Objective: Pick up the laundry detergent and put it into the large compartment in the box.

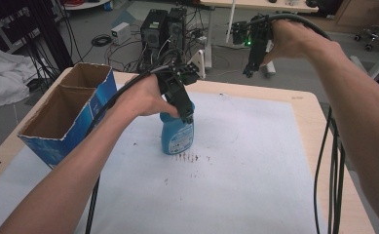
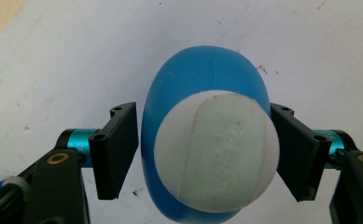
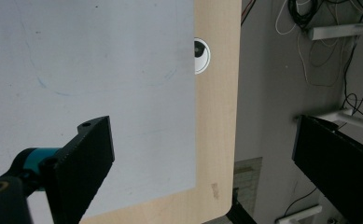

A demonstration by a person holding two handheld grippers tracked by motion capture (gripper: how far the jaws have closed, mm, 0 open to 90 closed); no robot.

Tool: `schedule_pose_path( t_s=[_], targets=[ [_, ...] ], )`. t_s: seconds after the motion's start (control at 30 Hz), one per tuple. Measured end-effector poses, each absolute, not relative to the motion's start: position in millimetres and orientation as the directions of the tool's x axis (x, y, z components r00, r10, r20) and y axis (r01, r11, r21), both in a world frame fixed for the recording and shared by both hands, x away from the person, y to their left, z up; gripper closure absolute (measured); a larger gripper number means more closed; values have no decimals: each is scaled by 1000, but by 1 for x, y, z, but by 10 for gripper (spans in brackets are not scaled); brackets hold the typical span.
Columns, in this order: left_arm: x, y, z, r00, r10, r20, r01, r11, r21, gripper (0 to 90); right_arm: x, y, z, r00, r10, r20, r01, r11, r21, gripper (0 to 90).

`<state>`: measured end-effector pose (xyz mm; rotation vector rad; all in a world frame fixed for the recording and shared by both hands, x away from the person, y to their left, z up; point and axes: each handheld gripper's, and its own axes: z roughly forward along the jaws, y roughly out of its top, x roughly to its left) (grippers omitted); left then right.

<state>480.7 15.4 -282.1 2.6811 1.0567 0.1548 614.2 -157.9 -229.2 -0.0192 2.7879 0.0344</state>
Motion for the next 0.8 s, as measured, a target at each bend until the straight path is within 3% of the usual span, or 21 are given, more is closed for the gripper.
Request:
schedule_pose_path(
  t_s=[0.53,0.8],
  targets=[
    [481,14,-284,731,682,-7,657,-701,276,302,614,-158,-229,-938,-3,-346,-10,1000,20,47],
    [481,14,-284,732,681,-2,656,-705,270,353,613,-157,-228,-938,-3,-346,-13,1000,25,47]
  ],
)
